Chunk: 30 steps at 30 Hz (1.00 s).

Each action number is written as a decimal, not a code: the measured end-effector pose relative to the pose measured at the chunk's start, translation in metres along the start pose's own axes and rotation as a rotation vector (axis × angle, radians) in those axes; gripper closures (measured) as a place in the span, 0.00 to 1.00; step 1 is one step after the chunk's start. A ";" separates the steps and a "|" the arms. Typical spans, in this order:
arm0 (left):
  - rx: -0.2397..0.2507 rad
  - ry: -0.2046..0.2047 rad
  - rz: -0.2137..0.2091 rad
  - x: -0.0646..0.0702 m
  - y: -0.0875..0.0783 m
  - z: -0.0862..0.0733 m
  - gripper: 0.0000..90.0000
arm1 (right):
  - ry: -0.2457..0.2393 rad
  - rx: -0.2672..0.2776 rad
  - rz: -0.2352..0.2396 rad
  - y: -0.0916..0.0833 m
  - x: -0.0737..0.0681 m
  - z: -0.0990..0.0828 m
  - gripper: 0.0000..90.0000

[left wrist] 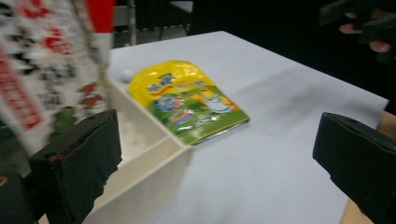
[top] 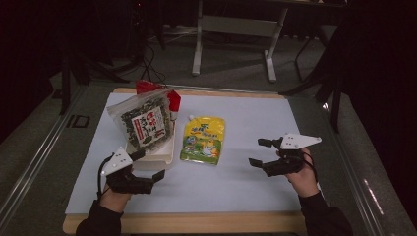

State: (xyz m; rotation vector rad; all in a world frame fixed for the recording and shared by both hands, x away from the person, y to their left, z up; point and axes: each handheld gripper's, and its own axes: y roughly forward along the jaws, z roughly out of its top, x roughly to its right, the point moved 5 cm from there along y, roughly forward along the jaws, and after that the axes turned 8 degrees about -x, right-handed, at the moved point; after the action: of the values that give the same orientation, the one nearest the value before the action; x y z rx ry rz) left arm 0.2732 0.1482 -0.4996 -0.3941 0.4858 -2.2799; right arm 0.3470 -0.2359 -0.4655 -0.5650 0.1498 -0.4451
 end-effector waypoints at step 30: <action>-0.032 0.095 -0.085 0.047 0.023 -0.020 0.02 | 0.080 -0.061 -0.045 0.072 0.016 0.021 0.24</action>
State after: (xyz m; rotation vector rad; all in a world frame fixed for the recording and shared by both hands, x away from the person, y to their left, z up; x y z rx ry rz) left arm 0.2478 0.1037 -0.5220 -0.3294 0.5642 -2.3838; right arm 0.3935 -0.1787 -0.4872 -0.6112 0.2278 -0.5089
